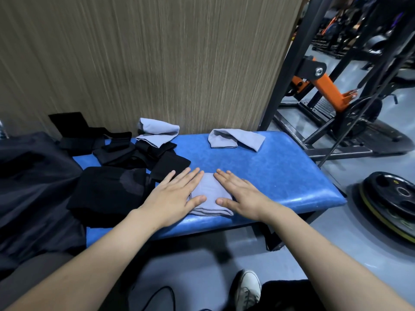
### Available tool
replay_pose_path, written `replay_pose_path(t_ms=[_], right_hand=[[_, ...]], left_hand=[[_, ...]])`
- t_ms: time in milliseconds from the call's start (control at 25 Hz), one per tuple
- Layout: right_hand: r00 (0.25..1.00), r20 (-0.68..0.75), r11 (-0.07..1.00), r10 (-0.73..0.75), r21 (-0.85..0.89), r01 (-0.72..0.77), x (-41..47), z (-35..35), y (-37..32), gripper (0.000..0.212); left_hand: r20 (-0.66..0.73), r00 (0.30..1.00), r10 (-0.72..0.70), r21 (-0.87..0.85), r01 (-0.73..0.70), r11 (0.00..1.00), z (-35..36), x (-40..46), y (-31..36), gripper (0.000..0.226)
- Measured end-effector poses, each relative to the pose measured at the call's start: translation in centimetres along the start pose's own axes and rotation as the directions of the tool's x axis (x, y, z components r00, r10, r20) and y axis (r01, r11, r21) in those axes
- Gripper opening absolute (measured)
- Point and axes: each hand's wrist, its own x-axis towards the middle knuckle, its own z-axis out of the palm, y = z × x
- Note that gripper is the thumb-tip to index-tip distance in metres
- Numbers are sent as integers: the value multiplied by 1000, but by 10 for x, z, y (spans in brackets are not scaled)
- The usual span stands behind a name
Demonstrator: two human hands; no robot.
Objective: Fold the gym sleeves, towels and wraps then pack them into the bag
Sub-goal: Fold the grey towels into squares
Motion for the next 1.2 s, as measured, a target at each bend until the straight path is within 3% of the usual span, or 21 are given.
replay_pose_path(t_ms=[120, 200, 320, 400, 560, 640, 800, 960, 1120, 1200], right_hand=[[1000, 2, 999, -8, 32, 8, 3, 3, 0, 90], [1000, 2, 999, -12, 49, 12, 6, 3, -5, 81], [1000, -11, 995, -20, 96, 21, 12, 3, -7, 75], [996, -88, 971, -24, 235, 44, 13, -1, -1, 75], [895, -377, 875, 238, 483, -30, 16, -26, 38, 56], [817, -436, 891, 378, 411, -193, 25, -41, 65, 47], [753, -434, 869, 494, 221, -442, 51, -59, 108, 54], [736, -478, 856, 480, 72, -512, 78, -53, 134, 51], [705, -564, 837, 430, -43, -545, 101, -51, 142, 35], [673, -614, 851, 412, -4, -525, 101, -54, 141, 30]], left_hand=[[14, 1000, -23, 41, 23, 999, 0, 0, 0, 104], [43, 998, -49, 87, 45, 995, -1, 0, 1, 113], [108, 991, -81, 32, 78, 996, -12, 1, 4, 93], [118, 988, -95, -84, 105, 991, -26, 6, 8, 77], [-172, 952, -255, -336, 187, 923, -62, 56, 9, 50], [-202, 917, -343, -425, 234, 874, -72, 104, 4, 47], [-19, 877, -480, -443, 424, 790, -62, 183, -3, 71], [71, 828, -557, -317, 548, 774, -39, 218, -6, 64], [46, 806, -590, -326, 571, 754, -19, 235, -3, 65], [-12, 821, -570, -427, 511, 746, -15, 239, 2, 41]])
